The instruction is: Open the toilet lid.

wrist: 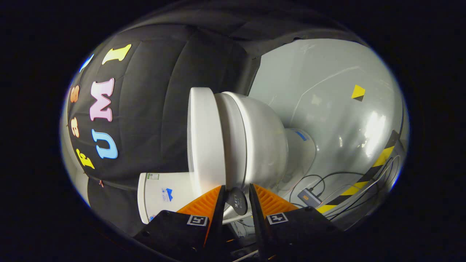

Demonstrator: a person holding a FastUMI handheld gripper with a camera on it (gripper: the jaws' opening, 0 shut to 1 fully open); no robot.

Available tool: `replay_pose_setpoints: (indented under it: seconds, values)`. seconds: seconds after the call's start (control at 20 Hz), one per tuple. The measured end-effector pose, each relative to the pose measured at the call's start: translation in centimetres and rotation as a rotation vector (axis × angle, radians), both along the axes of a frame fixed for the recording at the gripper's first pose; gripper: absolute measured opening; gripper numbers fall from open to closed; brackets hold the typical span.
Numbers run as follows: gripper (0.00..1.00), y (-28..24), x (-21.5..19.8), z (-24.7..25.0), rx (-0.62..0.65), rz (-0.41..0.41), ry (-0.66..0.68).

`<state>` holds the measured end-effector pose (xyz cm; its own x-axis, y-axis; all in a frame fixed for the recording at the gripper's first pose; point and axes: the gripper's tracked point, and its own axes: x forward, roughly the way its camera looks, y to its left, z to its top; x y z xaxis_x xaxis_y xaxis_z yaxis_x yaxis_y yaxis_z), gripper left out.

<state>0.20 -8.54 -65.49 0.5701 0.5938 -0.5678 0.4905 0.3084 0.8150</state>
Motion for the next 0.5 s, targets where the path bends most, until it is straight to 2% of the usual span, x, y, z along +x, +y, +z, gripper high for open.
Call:
replay_pose_setpoints:
  seconds: [0.2, 0.5]
  values:
    - [0.44, 0.5, -0.1, -0.3, 0.046, 0.002, 0.009]
    - [0.44, 1.8, -0.5, 0.6, 0.055, 0.065, -0.003]
